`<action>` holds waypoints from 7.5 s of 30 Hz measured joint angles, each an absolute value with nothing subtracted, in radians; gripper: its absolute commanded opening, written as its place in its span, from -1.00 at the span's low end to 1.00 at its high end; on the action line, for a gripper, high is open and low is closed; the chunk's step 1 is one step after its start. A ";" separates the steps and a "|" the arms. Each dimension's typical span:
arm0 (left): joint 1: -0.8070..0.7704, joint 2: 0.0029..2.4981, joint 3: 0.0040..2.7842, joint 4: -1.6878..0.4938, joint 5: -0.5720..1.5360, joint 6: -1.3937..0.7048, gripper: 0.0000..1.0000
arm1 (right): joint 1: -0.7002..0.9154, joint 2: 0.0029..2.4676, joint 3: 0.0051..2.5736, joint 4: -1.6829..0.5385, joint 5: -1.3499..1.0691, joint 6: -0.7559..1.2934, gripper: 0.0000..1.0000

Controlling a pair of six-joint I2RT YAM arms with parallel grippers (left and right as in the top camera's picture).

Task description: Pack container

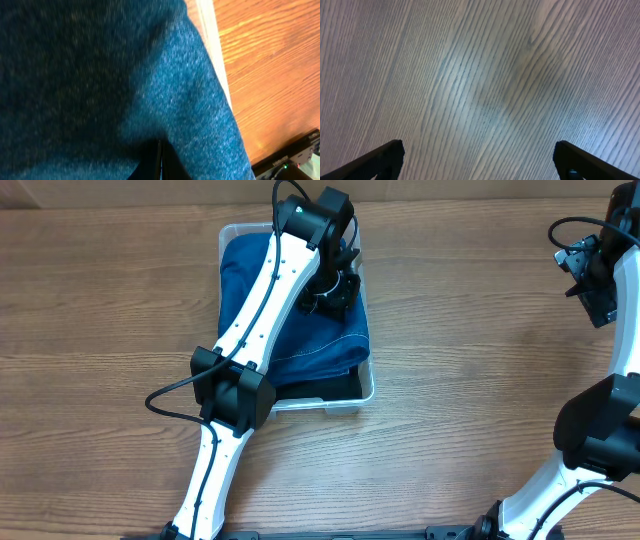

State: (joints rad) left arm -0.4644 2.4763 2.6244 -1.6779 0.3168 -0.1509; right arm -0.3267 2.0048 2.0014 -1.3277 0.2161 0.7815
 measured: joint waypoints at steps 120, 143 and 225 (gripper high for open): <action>-0.289 2.227 2.677 -1.684 0.233 -0.154 -0.92 | -0.327 2.005 2.001 -1.328 0.216 0.781 1.00; -0.265 1.773 1.744 -1.646 0.057 -0.271 -0.92 | -0.327 2.005 2.001 -1.328 0.216 0.782 1.00; -0.174 1.105 1.585 -1.195 -0.011 -0.235 1.00 | -0.327 2.005 2.001 -1.328 0.216 0.781 1.00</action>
